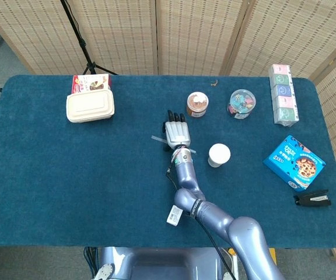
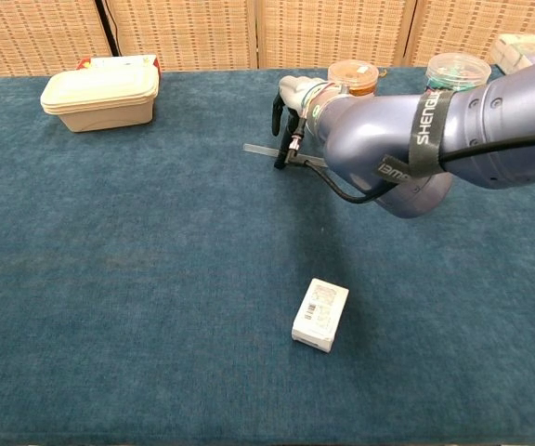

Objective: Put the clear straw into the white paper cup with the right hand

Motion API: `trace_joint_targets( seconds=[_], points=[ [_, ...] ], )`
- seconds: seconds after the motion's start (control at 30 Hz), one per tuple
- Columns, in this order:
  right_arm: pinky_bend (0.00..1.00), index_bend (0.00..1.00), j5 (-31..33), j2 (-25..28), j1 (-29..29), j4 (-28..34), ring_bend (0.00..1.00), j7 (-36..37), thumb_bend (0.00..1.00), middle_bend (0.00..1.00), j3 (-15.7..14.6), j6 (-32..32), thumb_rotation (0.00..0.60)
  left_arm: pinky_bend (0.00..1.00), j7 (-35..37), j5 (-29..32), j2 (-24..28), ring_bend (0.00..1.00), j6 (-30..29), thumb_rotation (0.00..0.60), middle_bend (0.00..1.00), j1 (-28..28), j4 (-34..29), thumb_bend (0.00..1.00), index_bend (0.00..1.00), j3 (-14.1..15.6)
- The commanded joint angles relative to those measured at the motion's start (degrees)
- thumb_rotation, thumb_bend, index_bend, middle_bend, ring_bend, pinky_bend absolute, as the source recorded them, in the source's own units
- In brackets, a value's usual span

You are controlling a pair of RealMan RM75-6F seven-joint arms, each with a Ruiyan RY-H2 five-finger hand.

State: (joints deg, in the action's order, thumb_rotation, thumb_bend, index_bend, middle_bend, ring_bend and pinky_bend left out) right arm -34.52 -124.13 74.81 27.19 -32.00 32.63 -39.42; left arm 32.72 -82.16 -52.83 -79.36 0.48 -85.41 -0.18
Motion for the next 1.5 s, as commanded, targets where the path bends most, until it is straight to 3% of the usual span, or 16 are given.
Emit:
trace_joint_targets(
  seconds=[0.03, 0.4, 0.93, 1.5],
  points=[
    [0.00, 0.45, 0.2, -0.2, 0.2, -0.7, 0.00, 0.1, 0.14, 0.00, 0.5, 0.7, 0.600, 0.00, 0.0, 0.0, 0.0, 0.00, 0.1, 0.600, 0.00, 0.0, 0.0, 0.00, 0.00, 0.0],
    [0.00, 0.48, -0.8, 0.4, -0.1, 0.1, 0.00, 0.5, 0.30, 0.00, 0.8, 1.6, 0.600, 0.00, -0.4, 0.1, 0.0, 0.00, 0.3, 0.600, 0.00, -0.1, -0.2, 0.00, 0.00, 0.0],
    [0.00, 0.48, 0.8, 0.5, -0.5, -0.5, 0.00, -2.0, 0.34, 0.00, 1.2, 2.8, 0.600, 0.00, -0.6, 0.2, -0.1, 0.00, 0.4, 0.600, 0.00, -0.1, -0.3, 0.00, 0.00, -0.1],
    [0.00, 0.52, 3.9, 1.0, -0.4, -0.2, 0.00, -5.6, 0.46, 0.00, 1.7, 3.8, 0.600, 0.00, -0.4, 0.2, 0.0, 0.00, 0.7, 0.600, 0.00, -0.2, -0.3, 0.00, 0.00, -0.1]
  ],
)
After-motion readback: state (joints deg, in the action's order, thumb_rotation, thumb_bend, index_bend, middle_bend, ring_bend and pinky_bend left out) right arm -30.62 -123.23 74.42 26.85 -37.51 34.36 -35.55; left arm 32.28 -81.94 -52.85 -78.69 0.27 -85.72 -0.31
